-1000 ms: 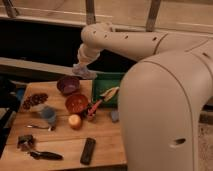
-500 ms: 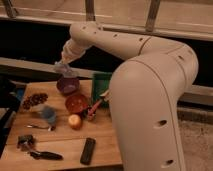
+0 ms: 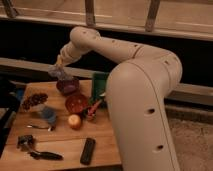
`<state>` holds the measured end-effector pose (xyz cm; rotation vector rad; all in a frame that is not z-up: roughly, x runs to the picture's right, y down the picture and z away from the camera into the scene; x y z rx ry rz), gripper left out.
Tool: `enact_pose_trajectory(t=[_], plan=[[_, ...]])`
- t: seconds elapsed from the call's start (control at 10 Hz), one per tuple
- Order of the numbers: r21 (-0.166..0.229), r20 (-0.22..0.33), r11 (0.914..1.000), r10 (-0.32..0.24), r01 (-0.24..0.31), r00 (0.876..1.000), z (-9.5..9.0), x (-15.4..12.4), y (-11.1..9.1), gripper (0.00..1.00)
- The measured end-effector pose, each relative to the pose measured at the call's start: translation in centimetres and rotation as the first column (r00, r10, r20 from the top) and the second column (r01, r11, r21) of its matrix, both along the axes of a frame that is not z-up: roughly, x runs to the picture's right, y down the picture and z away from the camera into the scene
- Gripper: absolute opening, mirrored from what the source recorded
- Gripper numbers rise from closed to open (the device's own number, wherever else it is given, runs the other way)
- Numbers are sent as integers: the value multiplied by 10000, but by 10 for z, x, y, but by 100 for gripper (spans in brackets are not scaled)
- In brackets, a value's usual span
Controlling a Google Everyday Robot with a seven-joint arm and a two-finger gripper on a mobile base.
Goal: Place towel in purple bowl
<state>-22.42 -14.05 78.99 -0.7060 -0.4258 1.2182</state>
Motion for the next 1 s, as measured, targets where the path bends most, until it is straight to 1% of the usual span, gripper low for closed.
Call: enact_pose_trajectory(t=[0.1,0.2,0.3,0.4,0.5,0.6,1.0], plan=[[-162,45,9997,167,-166,9999,14,2,5,59],[-326,112,9989,354,-350,9993,22,6,5,68],[-676,519,9967,493,-457,9974,29,6,7,77],[-1007,1087,9935,642,-533,9920,34,8,9,80],[-1182,1438,9911,785,-617,9865,37,13,9,80],[-1262,1615,9898,867,-666,9831,39,16,9,80],[-1285,1692,9896,859,-645,9818,38,13,9,80]])
